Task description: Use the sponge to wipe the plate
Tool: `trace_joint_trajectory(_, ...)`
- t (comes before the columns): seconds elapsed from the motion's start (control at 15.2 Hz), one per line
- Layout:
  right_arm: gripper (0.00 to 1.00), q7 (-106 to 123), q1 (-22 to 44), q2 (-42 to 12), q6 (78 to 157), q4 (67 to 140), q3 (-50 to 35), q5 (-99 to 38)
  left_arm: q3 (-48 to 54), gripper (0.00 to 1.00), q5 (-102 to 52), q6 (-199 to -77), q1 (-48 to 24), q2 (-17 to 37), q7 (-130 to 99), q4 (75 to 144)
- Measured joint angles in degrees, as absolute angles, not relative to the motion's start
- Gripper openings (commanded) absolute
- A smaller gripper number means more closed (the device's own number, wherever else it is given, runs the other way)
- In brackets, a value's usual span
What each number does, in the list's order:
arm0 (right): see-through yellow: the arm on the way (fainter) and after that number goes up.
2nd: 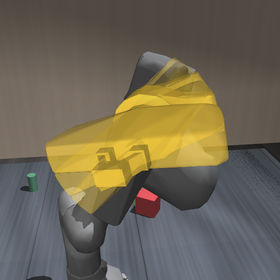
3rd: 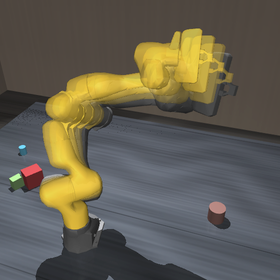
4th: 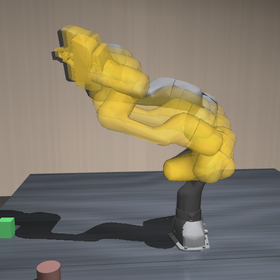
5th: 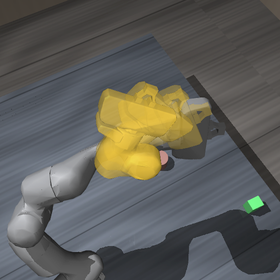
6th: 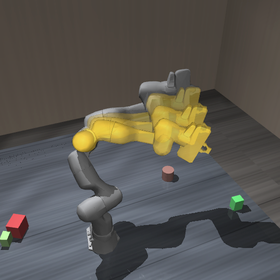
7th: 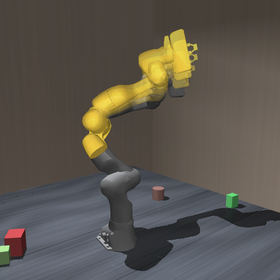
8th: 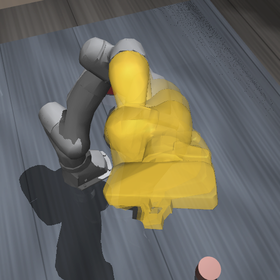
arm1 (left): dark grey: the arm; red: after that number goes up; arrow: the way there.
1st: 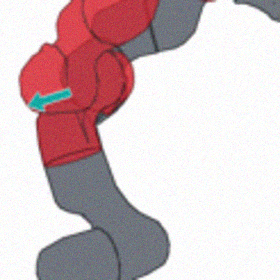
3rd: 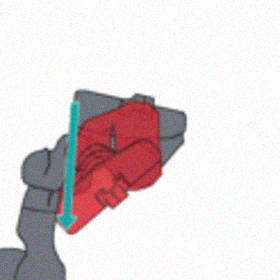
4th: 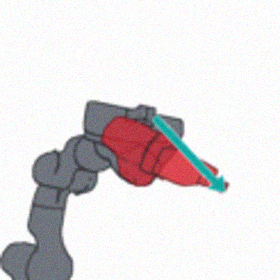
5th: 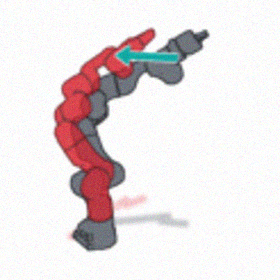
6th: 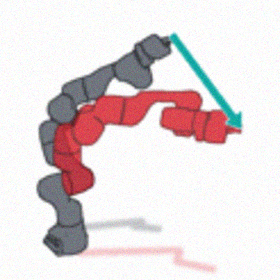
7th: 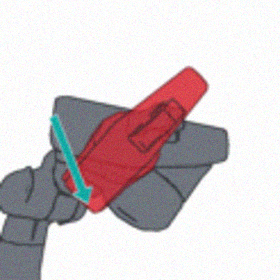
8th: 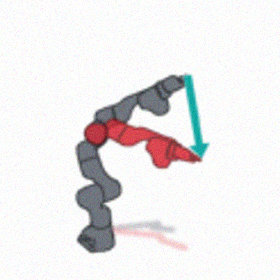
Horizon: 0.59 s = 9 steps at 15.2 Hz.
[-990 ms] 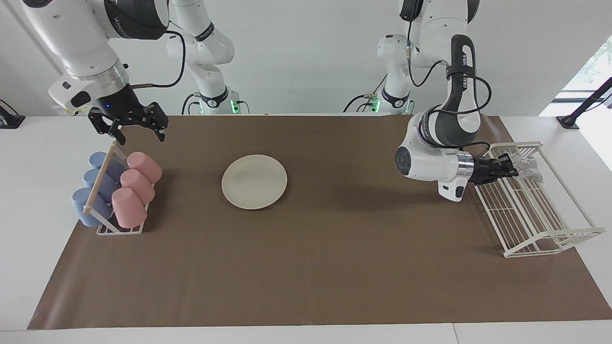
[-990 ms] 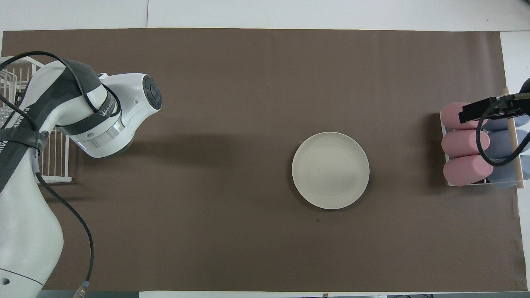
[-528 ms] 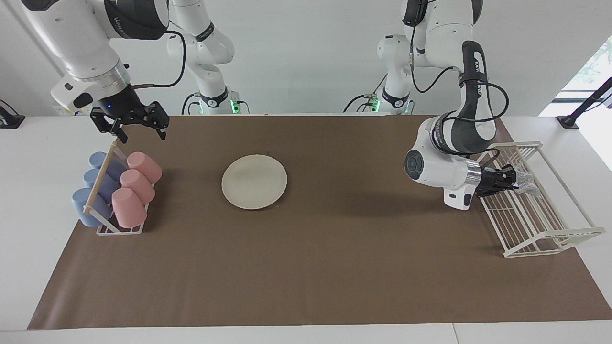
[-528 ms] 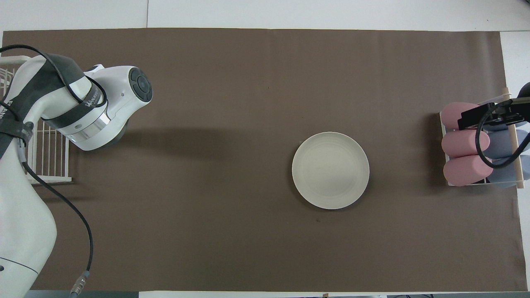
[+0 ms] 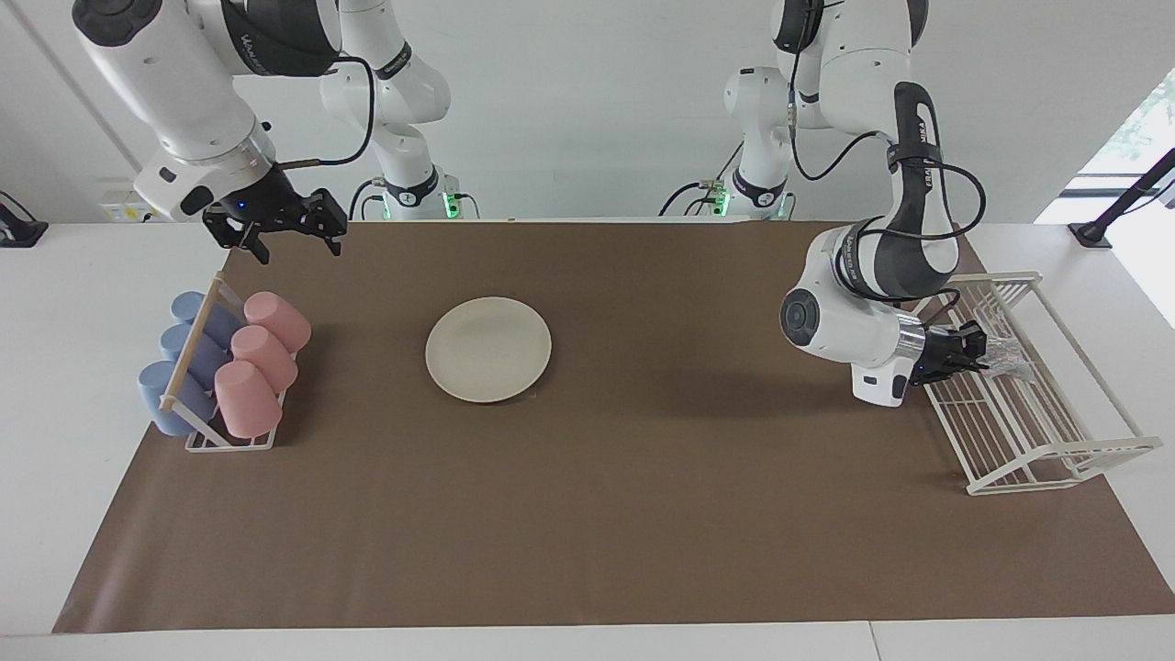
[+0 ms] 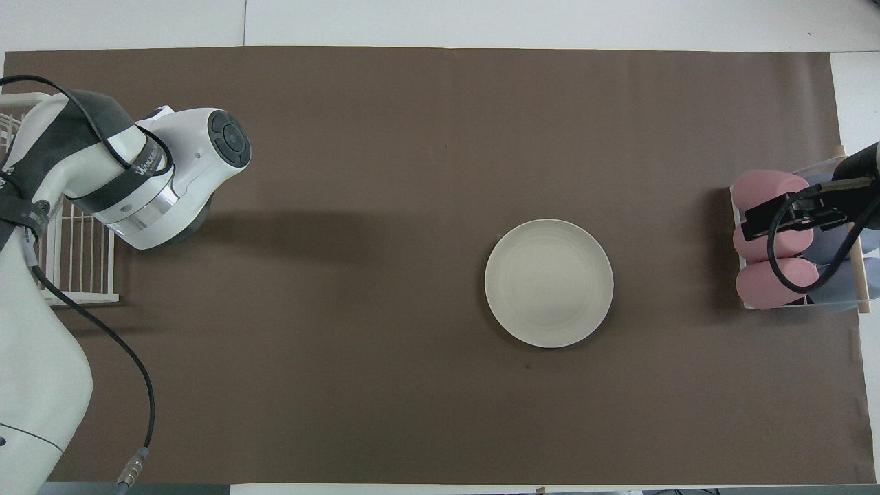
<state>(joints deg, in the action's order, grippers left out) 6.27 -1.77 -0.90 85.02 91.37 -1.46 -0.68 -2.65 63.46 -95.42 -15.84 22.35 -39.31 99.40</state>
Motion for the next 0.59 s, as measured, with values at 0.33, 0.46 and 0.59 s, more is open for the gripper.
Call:
trace_joint_trajectory(0.33, 1.00, 6.27, -1.87, -0.71, 85.38, 91.52, -1.28, -0.68, -2.66, 1.00, 63.32, -95.86, -15.54, 22.35, -39.43, 99.35)
trace_joint_trajectory(0.46, 1.00, 6.27, -1.88, -0.70, 85.38, 91.52, -1.24, -0.68, -2.66, 1.00, 63.30, -95.92, -15.36, 22.35, -39.43, 99.28)
trace_joint_trajectory(0.59, 1.00, 6.27, -1.94, -0.69, 85.49, 91.52, -1.15, -0.68, -2.66, 1.00, 63.29, -95.93, -15.35, 22.35, -39.45, 99.26)
